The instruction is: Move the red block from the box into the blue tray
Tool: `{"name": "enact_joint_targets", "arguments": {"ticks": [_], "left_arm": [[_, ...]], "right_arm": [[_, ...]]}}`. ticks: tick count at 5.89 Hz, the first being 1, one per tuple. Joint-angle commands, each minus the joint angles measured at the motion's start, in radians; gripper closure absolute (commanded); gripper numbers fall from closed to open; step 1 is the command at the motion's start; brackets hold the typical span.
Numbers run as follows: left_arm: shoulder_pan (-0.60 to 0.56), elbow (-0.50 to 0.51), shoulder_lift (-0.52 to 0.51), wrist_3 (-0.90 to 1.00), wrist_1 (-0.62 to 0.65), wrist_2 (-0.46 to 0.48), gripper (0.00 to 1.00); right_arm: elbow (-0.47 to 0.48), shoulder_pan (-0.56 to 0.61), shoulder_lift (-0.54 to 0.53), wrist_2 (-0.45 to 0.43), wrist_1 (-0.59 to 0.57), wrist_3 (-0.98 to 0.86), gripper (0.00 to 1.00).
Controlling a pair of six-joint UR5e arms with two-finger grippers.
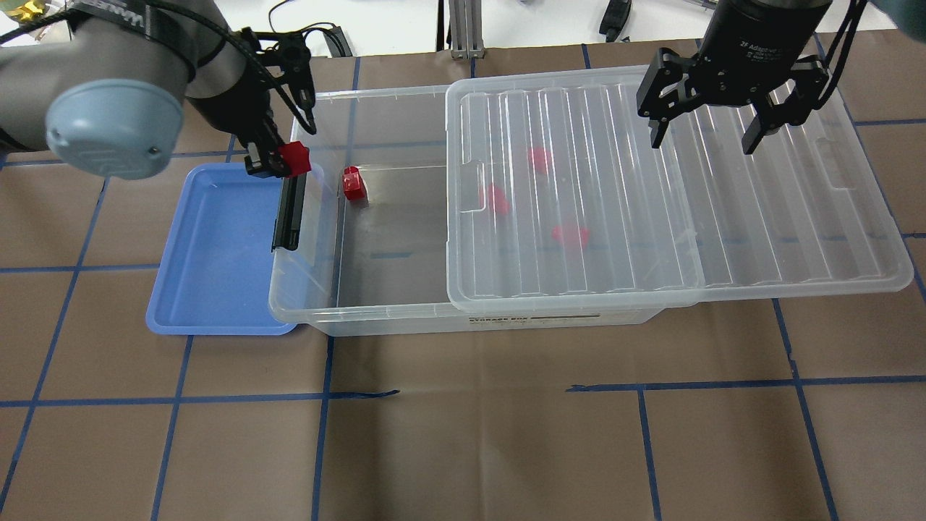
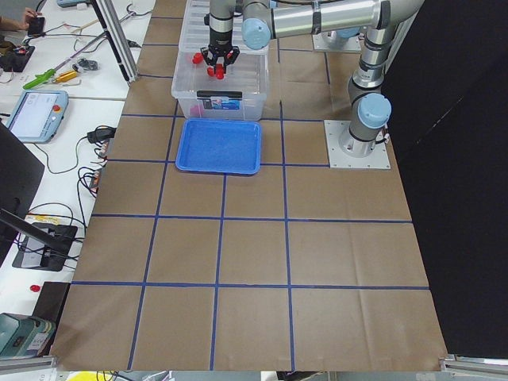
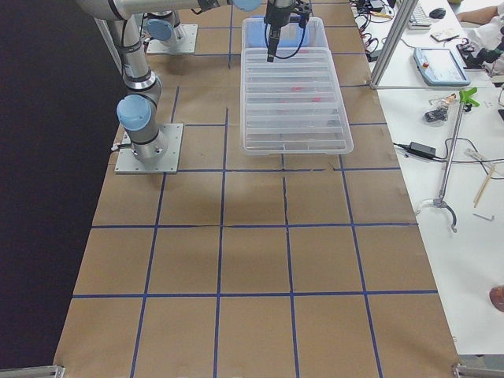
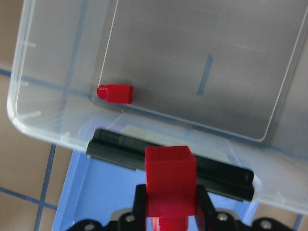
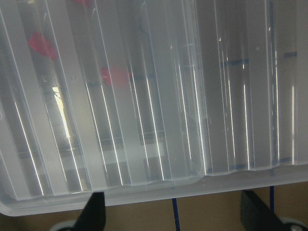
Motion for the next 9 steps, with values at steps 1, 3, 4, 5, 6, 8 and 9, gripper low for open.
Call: {"name": "enact_joint_targets", "arguments": {"ticks": [1, 3, 4, 5, 6, 8, 9], "left_arm": [[0.207, -0.013, -0.044, 0.225, -0.004, -0.002, 1.00], [0.265, -0.094, -0.147, 0.462, 0.075, -0.009, 0.99], [0.262, -0.143, -0.207, 0.493, 0.166, -0.011, 0.99], [0.265, -0.151, -0.262, 0.495, 0.204, -0.014, 0.97], [0.265, -0.153, -0.291, 0.494, 0.226, -0.032, 0.94], [0.261, -0.153, -0.296, 0.492, 0.228, -0.037, 0.62], [0.262, -0.151, -0.296, 0.489, 0.226, -0.035, 0.02]], "right_arm": [[0.000, -0.002, 0.000, 0.000, 0.000, 0.000, 0.00], [0.000, -0.005, 0.000, 0.000, 0.000, -0.002, 0.00], [0.002, -0.014, 0.002, -0.002, 0.002, -0.024, 0.00], [0.002, -0.075, 0.002, -0.053, -0.004, -0.192, 0.00], [0.002, -0.223, 0.002, -0.067, -0.007, -0.330, 0.00], [0.002, -0.465, 0.044, -0.128, -0.071, -0.507, 0.00], [0.002, -0.536, 0.101, -0.170, -0.180, -0.637, 0.00]]}}
